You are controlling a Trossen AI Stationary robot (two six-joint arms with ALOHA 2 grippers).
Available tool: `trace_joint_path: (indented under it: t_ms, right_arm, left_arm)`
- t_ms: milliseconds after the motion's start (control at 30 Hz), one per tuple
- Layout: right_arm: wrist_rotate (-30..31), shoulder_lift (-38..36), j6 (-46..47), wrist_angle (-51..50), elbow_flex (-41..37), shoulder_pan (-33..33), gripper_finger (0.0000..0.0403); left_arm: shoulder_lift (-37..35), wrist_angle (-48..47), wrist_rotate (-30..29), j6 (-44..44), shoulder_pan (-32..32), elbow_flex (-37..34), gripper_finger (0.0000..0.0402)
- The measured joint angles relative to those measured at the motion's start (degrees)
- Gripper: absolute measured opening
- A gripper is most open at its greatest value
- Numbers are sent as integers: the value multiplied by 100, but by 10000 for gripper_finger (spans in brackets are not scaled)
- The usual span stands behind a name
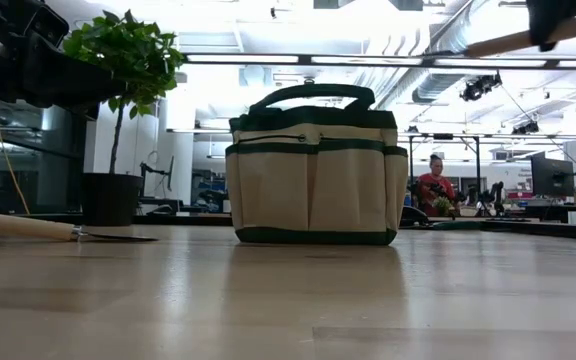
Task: Pick & Place Garden tools in Gardening bag
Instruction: Put the right trowel into the gardening bag
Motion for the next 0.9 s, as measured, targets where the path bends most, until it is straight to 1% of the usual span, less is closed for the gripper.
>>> trace_joint_path:
  t_ms: [67,200,433,533,633,733,833,900]
  right_arm:
    - [232,9,-211,1,0,40,61]
    - [512,11,-502,5,0,45,61]
    - [933,15,-792,187,-1,-101,61]
    - [1142,15,-1061,803,-2,-193,61]
    - [1583,17,-1590,1668,-2,-196,61]
    - [2263,17,-2254,2546,-2,-191,61]
    - [3033,17,-3126,3501,-2,-201,61]
    - [3364,17,-3777,4156,-2,-268,61]
  left_arm:
    - [-2,0,-167,19,0,0,134]
    - [0,0,-396,24,0,1,134]
    - [0,0,-426,-3,0,0,134]
    - [-2,2,-440,-5,0,0,134]
    - [-2,2,-441,-5,0,0,134]
    - [-1,2,-441,-5,0,0,134]
    - [-2,2,-441,-7,0,0,134]
    - [0,2,-443,-7,0,0,134]
